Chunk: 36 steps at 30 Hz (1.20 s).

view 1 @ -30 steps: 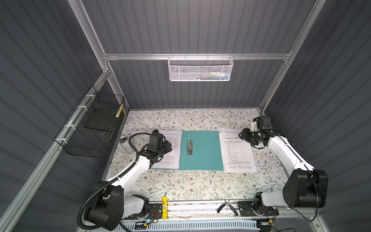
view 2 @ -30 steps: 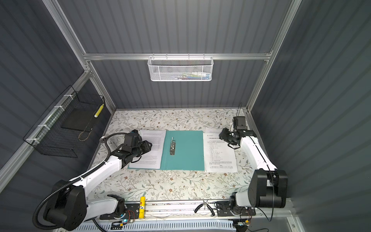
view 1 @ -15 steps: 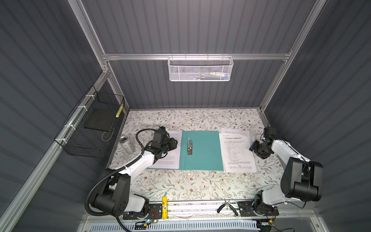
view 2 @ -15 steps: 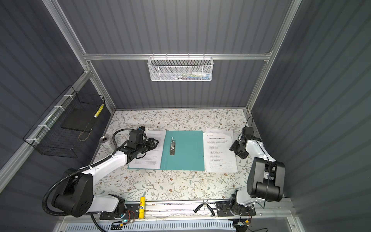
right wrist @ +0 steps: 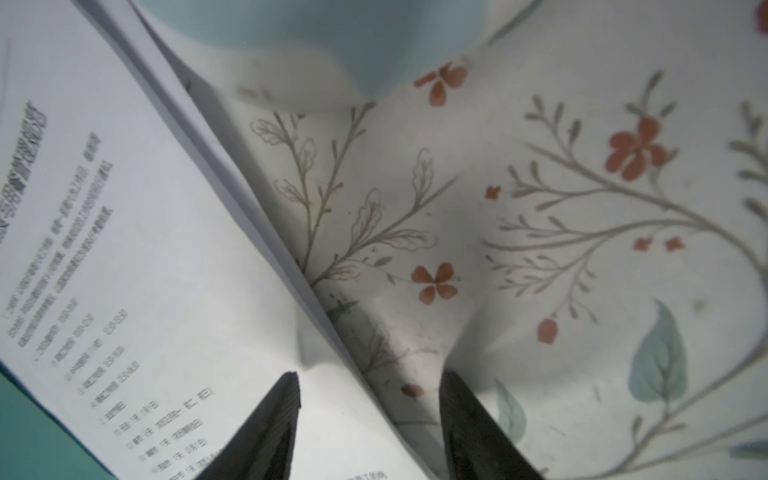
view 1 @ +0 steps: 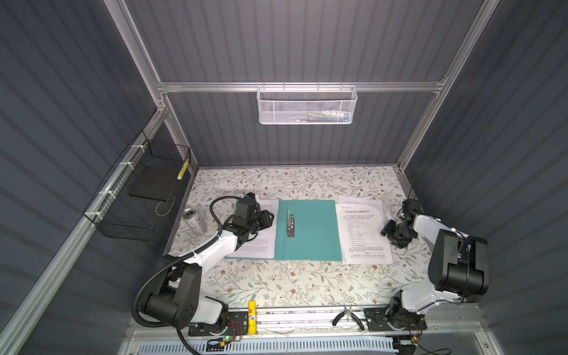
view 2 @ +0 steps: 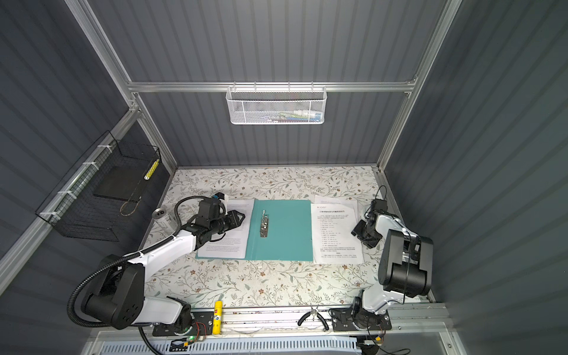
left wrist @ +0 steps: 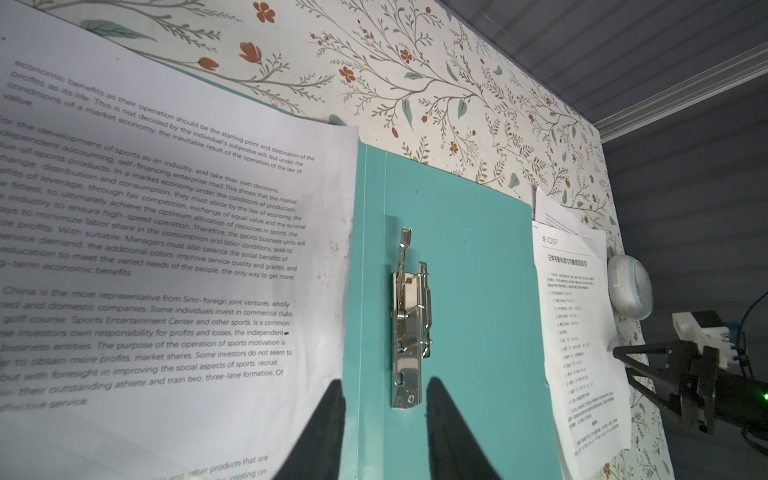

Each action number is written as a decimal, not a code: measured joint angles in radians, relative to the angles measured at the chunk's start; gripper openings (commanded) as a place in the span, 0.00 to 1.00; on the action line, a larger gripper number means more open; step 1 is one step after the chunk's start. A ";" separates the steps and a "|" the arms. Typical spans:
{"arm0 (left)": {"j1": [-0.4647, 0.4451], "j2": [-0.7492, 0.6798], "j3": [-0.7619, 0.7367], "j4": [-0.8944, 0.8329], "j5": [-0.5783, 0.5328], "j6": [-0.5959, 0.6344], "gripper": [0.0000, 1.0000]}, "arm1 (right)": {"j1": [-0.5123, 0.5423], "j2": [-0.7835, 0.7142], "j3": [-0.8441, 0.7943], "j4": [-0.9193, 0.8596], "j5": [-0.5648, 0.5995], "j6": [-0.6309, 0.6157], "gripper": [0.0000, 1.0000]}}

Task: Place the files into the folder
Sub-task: 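Move right gripper to the Chinese-text paper while left gripper pins the folder, then pinch the edge of the Chinese-text paper with the right gripper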

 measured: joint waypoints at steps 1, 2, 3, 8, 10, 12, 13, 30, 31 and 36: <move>0.000 0.000 -0.001 0.002 0.000 0.000 0.35 | -0.002 0.000 0.000 0.003 -0.011 0.000 0.56; 0.000 0.000 -0.003 0.004 0.001 0.000 0.35 | -0.003 -0.001 -0.002 0.009 -0.024 0.001 0.55; 0.000 0.000 -0.005 0.005 0.002 0.000 0.35 | -0.004 -0.005 -0.005 0.015 -0.037 0.002 0.55; -0.003 0.008 -0.009 0.011 0.003 -0.001 0.35 | -0.004 -0.052 -0.019 0.019 -0.095 0.005 0.55; -0.007 0.008 -0.009 0.011 0.003 -0.001 0.35 | -0.004 -0.084 -0.021 0.019 -0.104 0.006 0.55; -0.008 0.008 -0.009 0.011 0.003 -0.002 0.35 | -0.004 -0.114 -0.023 0.020 -0.109 0.006 0.55; -0.008 0.008 -0.009 0.011 0.003 -0.002 0.35 | -0.004 -0.126 -0.026 0.023 -0.115 0.006 0.54; -0.014 0.018 -0.021 0.011 0.003 -0.001 0.35 | -0.005 -0.146 -0.063 0.012 0.012 0.019 0.54; -0.015 0.022 -0.021 0.011 0.003 -0.001 0.35 | -0.005 -0.141 -0.063 0.014 0.013 0.018 0.54; -0.019 0.028 -0.021 0.011 0.004 -0.001 0.35 | -0.005 -0.089 -0.065 0.024 0.001 0.019 0.54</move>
